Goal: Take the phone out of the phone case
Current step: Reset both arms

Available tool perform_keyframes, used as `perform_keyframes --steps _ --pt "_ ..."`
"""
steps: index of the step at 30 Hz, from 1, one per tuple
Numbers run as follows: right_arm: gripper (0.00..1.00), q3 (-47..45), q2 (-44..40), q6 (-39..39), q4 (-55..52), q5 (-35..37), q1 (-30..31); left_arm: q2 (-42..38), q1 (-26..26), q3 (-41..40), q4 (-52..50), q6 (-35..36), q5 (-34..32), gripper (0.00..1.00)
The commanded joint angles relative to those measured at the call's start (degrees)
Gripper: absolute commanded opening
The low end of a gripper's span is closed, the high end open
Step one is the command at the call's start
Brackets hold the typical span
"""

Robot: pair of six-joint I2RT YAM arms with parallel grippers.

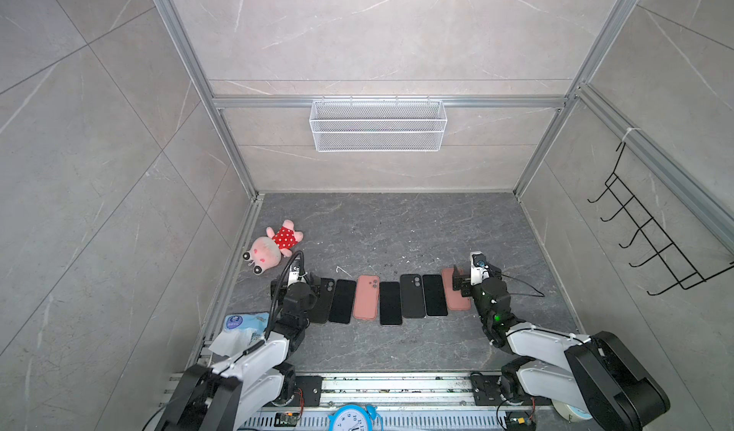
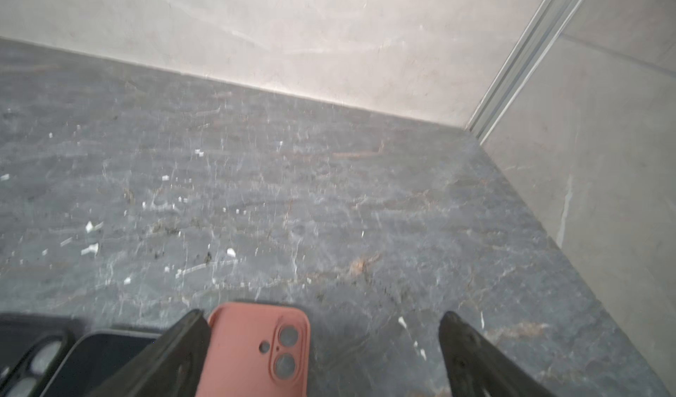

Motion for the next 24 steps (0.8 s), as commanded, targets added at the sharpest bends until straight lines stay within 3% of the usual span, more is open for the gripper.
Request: perform_keyframes --steps 1,8,13,17,24 --pt "1.0 0.0 2.3 -2.3 8.5 1.1 -0.6 6.0 2.8 0.5 19.0 4.3 7.2 0.99" --pt "1.0 0.3 7.1 -1.3 13.7 -0.3 -3.9 18.1 7.4 2.1 30.1 7.5 11.7 0.99" --pt "1.0 0.6 7.3 1.2 13.1 -2.3 -6.6 17.9 11.9 4.0 24.8 4.1 17.6 0.99" --pt "1.0 1.5 9.6 2.9 13.1 -3.8 -8.7 22.4 15.9 5.8 25.7 1.6 22.3 0.99" --pt "1.0 3.1 13.2 4.8 12.6 -5.6 -10.9 22.0 18.4 9.6 17.3 -0.3 24.9 0.99"
